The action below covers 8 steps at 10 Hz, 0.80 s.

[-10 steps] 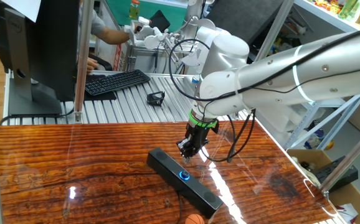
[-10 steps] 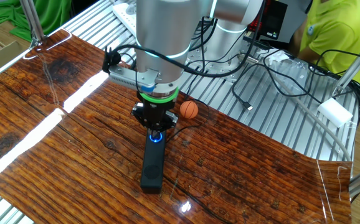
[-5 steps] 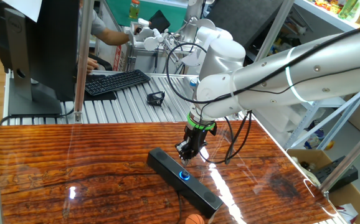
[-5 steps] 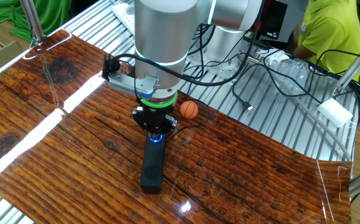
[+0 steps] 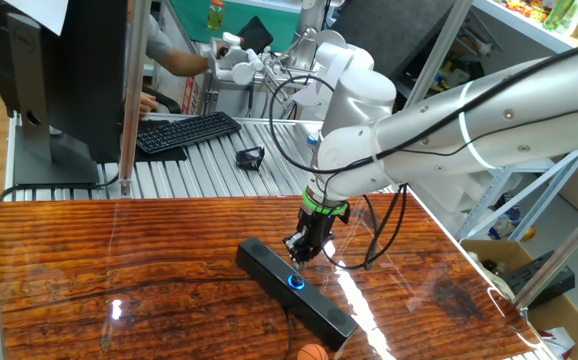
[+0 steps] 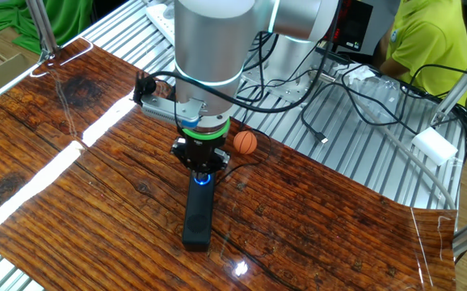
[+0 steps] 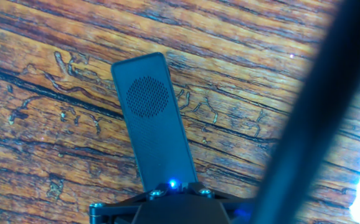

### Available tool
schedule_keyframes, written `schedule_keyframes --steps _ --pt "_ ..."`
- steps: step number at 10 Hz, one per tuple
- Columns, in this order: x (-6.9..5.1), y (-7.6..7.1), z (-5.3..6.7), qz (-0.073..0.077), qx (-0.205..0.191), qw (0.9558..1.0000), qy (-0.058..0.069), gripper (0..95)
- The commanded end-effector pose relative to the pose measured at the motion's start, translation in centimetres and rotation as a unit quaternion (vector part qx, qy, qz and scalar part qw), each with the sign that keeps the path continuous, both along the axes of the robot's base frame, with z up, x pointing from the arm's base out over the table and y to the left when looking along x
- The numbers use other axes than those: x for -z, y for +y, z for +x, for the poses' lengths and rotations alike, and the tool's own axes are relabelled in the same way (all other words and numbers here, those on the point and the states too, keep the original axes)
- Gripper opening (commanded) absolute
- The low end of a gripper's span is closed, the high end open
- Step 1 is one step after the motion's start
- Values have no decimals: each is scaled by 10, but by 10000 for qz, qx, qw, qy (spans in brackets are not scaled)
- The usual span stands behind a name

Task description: Turn the knob to increase the volume of the speaker

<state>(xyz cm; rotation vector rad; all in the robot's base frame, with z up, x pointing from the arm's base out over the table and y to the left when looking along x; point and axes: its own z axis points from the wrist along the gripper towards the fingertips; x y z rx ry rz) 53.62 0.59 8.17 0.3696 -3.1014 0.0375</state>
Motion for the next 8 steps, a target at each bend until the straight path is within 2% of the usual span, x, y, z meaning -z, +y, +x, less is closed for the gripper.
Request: schedule_keyframes --steps 1,4,7,8 --pt "2 -2 -2 9 34 10000 16 0" --pt "5 -9 -5 -4 11 9999 103 0" --pt "8 -13 -20 15 62 9999 158 0" --pt "8 -12 -29 25 113 9997 199 0"
